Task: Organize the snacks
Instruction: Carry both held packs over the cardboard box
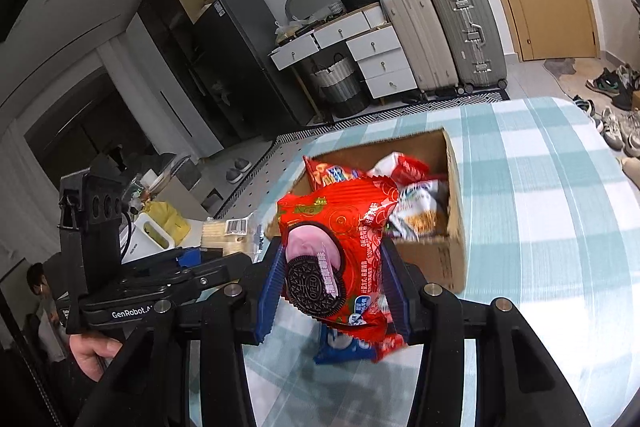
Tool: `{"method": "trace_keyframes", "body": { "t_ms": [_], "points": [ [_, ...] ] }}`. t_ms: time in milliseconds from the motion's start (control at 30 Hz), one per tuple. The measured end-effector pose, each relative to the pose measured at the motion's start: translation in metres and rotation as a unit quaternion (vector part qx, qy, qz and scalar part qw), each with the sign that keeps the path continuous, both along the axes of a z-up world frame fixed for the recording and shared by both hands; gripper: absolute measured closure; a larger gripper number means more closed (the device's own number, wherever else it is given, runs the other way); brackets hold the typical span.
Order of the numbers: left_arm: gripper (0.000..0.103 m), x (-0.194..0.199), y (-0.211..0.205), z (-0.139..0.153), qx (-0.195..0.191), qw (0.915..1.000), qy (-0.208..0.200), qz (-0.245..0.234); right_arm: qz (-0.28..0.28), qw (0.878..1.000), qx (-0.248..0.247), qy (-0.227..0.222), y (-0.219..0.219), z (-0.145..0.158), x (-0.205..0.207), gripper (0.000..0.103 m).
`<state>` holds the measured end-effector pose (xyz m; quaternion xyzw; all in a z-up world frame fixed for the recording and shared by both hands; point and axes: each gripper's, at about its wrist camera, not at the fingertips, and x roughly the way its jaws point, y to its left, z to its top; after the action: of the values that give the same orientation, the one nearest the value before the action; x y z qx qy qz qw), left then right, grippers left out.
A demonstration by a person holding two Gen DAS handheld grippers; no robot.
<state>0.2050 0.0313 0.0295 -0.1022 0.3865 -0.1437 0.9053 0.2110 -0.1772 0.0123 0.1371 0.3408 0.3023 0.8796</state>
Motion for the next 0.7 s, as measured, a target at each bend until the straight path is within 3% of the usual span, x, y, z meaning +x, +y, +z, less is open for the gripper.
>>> {"method": "trace_keyframes", "body": {
  "t_ms": [700],
  "points": [
    [0.047,0.122,-0.015,-0.001,0.008,0.9998,0.018,-0.01,0.006,1.0,-0.017,0.025,0.013,-0.001,0.097,0.056]
  ]
}}
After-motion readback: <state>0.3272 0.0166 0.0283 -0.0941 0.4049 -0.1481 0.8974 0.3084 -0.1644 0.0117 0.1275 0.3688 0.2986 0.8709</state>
